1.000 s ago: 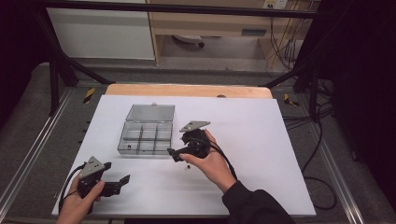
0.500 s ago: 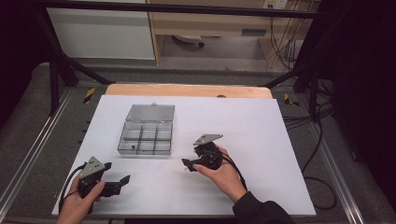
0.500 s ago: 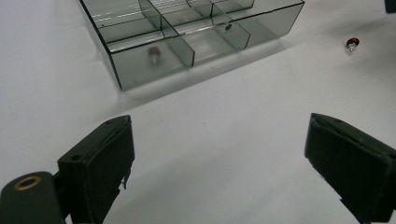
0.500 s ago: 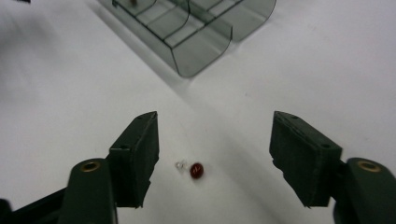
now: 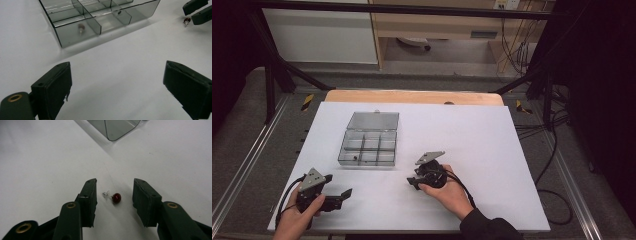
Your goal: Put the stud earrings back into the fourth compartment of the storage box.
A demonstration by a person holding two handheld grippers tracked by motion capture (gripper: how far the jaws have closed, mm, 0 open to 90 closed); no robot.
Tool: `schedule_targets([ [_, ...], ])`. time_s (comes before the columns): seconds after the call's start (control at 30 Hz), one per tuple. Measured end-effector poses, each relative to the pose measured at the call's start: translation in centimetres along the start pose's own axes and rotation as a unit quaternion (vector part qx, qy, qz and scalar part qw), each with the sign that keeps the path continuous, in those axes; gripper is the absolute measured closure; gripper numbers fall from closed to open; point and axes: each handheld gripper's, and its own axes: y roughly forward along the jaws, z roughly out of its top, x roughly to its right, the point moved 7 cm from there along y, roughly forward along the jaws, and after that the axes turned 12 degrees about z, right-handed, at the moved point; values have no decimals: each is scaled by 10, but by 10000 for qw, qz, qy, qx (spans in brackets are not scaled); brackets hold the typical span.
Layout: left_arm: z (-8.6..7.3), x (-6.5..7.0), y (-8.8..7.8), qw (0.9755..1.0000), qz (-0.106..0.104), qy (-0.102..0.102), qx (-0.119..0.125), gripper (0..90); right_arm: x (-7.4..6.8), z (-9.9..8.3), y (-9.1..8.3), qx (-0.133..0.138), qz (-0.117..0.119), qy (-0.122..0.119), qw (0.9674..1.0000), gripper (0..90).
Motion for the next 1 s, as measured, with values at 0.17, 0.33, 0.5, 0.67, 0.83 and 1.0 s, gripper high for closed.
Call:
schedule_targets([
  [0.17,0,0,0,10000,2,6,-10,86,-2,-1,6,-72,36,-95,9999,620],
  [0.33,0,0,0,10000,-1,13,-11,86,-2,-1,9,-128,-51,-204,9997,704],
  [0.5,-1,-1,0,10000,-3,-16,-24,86,-4,-4,8,-105,-112,-297,9994,757],
  [0.67,-1,-1,0,10000,6,-18,-27,86,-4,-5,8,-70,-131,-338,9993,769],
  [0.83,-1,-1,0,10000,8,-14,-22,86,-5,1,5,95,-8,-158,9998,803],
  [1.0,-1,-1,0,10000,16,-16,-6,86,-7,7,2,212,55,-150,9996,804],
])
